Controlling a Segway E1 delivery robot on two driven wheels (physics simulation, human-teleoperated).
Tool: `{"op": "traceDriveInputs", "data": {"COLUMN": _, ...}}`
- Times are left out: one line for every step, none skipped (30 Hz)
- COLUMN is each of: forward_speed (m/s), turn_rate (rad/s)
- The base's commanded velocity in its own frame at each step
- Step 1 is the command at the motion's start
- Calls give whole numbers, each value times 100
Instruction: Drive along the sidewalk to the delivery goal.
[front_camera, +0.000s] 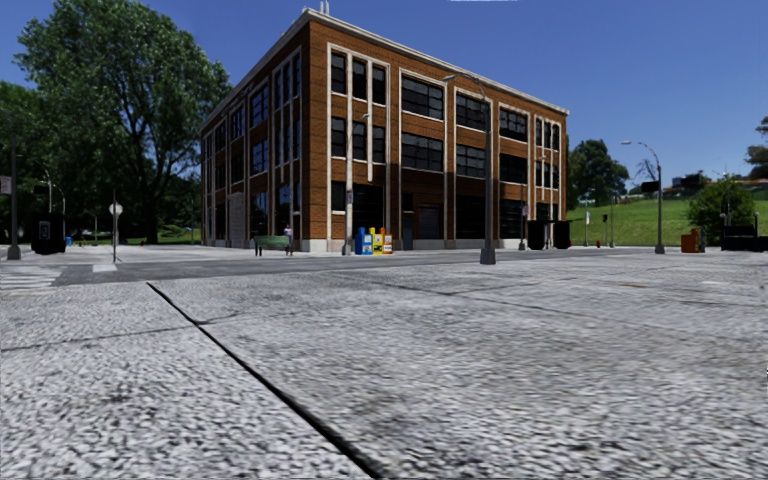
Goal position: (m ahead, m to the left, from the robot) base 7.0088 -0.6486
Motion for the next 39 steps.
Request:
{"op": "traceDriveInputs", "data": {"forward_speed": 142, "turn_rate": -44}}
{"op": "traceDriveInputs", "data": {"forward_speed": 142, "turn_rate": -44}}
{"op": "traceDriveInputs", "data": {"forward_speed": 142, "turn_rate": -44}}
{"op": "traceDriveInputs", "data": {"forward_speed": 142, "turn_rate": -44}}
{"op": "traceDriveInputs", "data": {"forward_speed": 142, "turn_rate": -44}}
{"op": "traceDriveInputs", "data": {"forward_speed": 142, "turn_rate": -44}}
{"op": "traceDriveInputs", "data": {"forward_speed": 142, "turn_rate": -44}}
{"op": "traceDriveInputs", "data": {"forward_speed": 142, "turn_rate": -44}}
{"op": "traceDriveInputs", "data": {"forward_speed": 142, "turn_rate": -44}}
{"op": "traceDriveInputs", "data": {"forward_speed": 142, "turn_rate": -44}}
{"op": "traceDriveInputs", "data": {"forward_speed": 144, "turn_rate": -44}}
{"op": "traceDriveInputs", "data": {"forward_speed": 144, "turn_rate": -44}}
{"op": "traceDriveInputs", "data": {"forward_speed": 151, "turn_rate": -31}}
{"op": "traceDriveInputs", "data": {"forward_speed": 160, "turn_rate": -20}}
{"op": "traceDriveInputs", "data": {"forward_speed": 165, "turn_rate": -9}}
{"op": "traceDriveInputs", "data": {"forward_speed": 165, "turn_rate": -9}}
{"op": "traceDriveInputs", "data": {"forward_speed": 170, "turn_rate": 0}}
{"op": "traceDriveInputs", "data": {"forward_speed": 171, "turn_rate": 0}}
{"op": "traceDriveInputs", "data": {"forward_speed": 171, "turn_rate": 0}}
{"op": "traceDriveInputs", "data": {"forward_speed": 171, "turn_rate": 0}}
{"op": "traceDriveInputs", "data": {"forward_speed": 172, "turn_rate": 0}}
{"op": "traceDriveInputs", "data": {"forward_speed": 172, "turn_rate": 0}}
{"op": "traceDriveInputs", "data": {"forward_speed": 172, "turn_rate": 0}}
{"op": "traceDriveInputs", "data": {"forward_speed": 174, "turn_rate": 0}}
{"op": "traceDriveInputs", "data": {"forward_speed": 185, "turn_rate": 0}}
{"op": "traceDriveInputs", "data": {"forward_speed": 200, "turn_rate": 0}}
{"op": "traceDriveInputs", "data": {"forward_speed": 200, "turn_rate": 0}}
{"op": "traceDriveInputs", "data": {"forward_speed": 200, "turn_rate": 0}}
{"op": "traceDriveInputs", "data": {"forward_speed": 200, "turn_rate": 0}}
{"op": "traceDriveInputs", "data": {"forward_speed": 200, "turn_rate": 0}}
{"op": "traceDriveInputs", "data": {"forward_speed": 200, "turn_rate": 0}}
{"op": "traceDriveInputs", "data": {"forward_speed": 200, "turn_rate": 0}}
{"op": "traceDriveInputs", "data": {"forward_speed": 200, "turn_rate": 0}}
{"op": "traceDriveInputs", "data": {"forward_speed": 200, "turn_rate": 0}}
{"op": "traceDriveInputs", "data": {"forward_speed": 200, "turn_rate": 0}}
{"op": "traceDriveInputs", "data": {"forward_speed": 200, "turn_rate": 0}}
{"op": "traceDriveInputs", "data": {"forward_speed": 200, "turn_rate": 0}}
{"op": "traceDriveInputs", "data": {"forward_speed": 200, "turn_rate": 0}}
{"op": "traceDriveInputs", "data": {"forward_speed": 200, "turn_rate": 0}}
